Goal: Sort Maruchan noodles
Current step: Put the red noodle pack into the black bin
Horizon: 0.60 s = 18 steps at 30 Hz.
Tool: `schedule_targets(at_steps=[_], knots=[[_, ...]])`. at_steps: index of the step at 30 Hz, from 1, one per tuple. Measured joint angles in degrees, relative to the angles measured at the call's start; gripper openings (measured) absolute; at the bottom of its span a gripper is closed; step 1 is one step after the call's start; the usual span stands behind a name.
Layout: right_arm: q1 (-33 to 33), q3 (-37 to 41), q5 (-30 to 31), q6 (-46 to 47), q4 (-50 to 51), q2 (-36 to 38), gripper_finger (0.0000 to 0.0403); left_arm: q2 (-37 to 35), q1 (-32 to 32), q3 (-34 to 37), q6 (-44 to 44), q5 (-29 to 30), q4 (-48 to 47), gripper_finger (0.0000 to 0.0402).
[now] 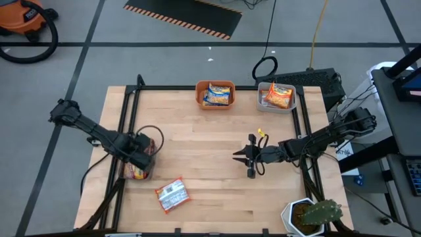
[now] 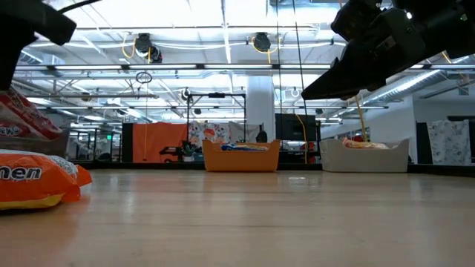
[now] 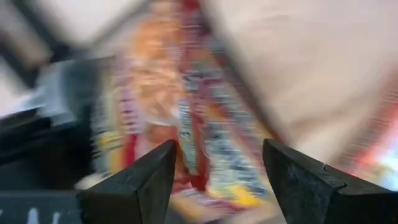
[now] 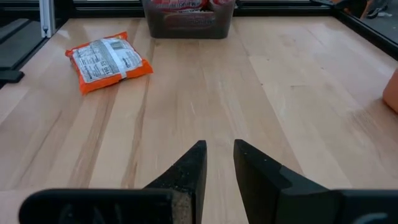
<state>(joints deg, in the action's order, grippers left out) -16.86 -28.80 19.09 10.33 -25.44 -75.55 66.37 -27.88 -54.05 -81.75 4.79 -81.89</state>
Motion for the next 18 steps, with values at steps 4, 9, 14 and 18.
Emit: schedule_targets(at_steps=[4, 9, 14, 18], knots=[[0.0, 0.0, 0.0, 0.1, 0.0, 0.0, 0.0075, 0.0, -4.1, 0.1, 0.2, 1.2, 10.0, 0.0246], [0.0, 0.0, 0.0, 0.1, -1.1, 0.0, 0.0075, 0.0, -8.0, 0.1, -2.3, 1.3, 15.6, 0.0246], [0.0, 0.0, 0.0, 0.1, -2.5, 0.0, 0.0075, 0.0, -12.0, 0.1, -6.4, 3.7, 17.0, 0.0246], [0.0, 0.0, -0.1, 0.1, -2.8, 0.0, 0.0075, 0.0, -15.4, 0.1, -8.6, 6.6, 20.0, 0.0246]])
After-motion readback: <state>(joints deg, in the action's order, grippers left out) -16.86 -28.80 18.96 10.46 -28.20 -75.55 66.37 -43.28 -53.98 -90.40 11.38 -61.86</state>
